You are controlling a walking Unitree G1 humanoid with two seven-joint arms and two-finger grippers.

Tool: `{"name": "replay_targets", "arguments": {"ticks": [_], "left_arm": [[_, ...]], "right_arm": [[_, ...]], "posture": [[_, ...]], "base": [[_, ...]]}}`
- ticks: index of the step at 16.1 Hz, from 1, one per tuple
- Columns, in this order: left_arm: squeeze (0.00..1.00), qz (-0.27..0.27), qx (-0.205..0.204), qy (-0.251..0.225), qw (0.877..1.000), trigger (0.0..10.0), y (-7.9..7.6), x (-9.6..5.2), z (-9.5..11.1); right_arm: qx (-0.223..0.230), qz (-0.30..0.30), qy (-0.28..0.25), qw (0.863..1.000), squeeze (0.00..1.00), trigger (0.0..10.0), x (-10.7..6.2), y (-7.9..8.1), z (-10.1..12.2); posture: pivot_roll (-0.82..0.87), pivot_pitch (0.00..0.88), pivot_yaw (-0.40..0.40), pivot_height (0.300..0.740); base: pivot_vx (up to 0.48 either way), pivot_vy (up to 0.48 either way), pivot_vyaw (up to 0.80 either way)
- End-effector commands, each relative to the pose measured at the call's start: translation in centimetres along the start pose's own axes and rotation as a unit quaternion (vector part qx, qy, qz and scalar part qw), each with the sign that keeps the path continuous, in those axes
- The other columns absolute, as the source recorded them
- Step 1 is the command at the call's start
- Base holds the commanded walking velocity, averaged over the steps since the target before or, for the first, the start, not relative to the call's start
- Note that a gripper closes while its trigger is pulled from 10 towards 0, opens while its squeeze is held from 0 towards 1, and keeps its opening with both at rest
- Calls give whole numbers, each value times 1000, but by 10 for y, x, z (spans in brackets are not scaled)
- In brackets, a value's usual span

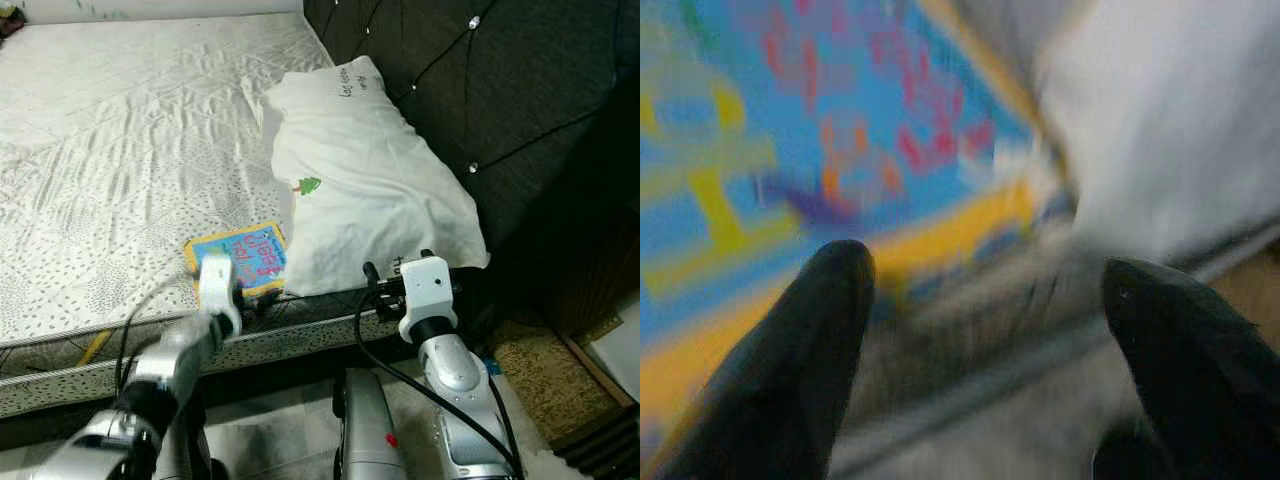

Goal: Clean up the room

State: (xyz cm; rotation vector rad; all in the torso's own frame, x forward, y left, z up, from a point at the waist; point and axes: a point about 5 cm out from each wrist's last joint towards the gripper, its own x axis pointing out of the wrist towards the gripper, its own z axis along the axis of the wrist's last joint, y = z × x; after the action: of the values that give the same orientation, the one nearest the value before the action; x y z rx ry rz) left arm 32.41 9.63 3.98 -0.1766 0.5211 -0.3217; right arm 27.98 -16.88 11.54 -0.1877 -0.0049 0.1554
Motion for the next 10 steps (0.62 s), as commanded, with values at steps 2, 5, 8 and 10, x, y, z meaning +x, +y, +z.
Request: {"name": "replay_targets", "arguments": {"ticks": [2, 5, 8, 10], "left_arm": [[1000, -1, 20, 20, 1000, 10000, -1, -2, -4], [1000, -27, 34, 51, 998, 10000, -8, -4, -13], [1000, -39, 64, 66, 995, 10000, -13, -6, -17], [1000, -19, 56, 55, 997, 10000, -9, -8, -15]], "right_arm": [[1, -1, -3, 1000, 0, 10000, 1, 1, 2], [2, -2, -5, 1000, 0, 10000, 4, 1, 2], [3, -1, -6, 1000, 0, 10000, 5, 2, 2], [3, -2, -5, 1000, 0, 10000, 5, 2, 2]], "posture": [[-129, 103, -7, 536], [-124, 101, -2, 536], [-125, 98, 1, 536], [-124, 97, 3, 536]], "base": [[0, 0, 0], [0, 0, 0], [0, 0, 0], [0, 0, 0]]}}
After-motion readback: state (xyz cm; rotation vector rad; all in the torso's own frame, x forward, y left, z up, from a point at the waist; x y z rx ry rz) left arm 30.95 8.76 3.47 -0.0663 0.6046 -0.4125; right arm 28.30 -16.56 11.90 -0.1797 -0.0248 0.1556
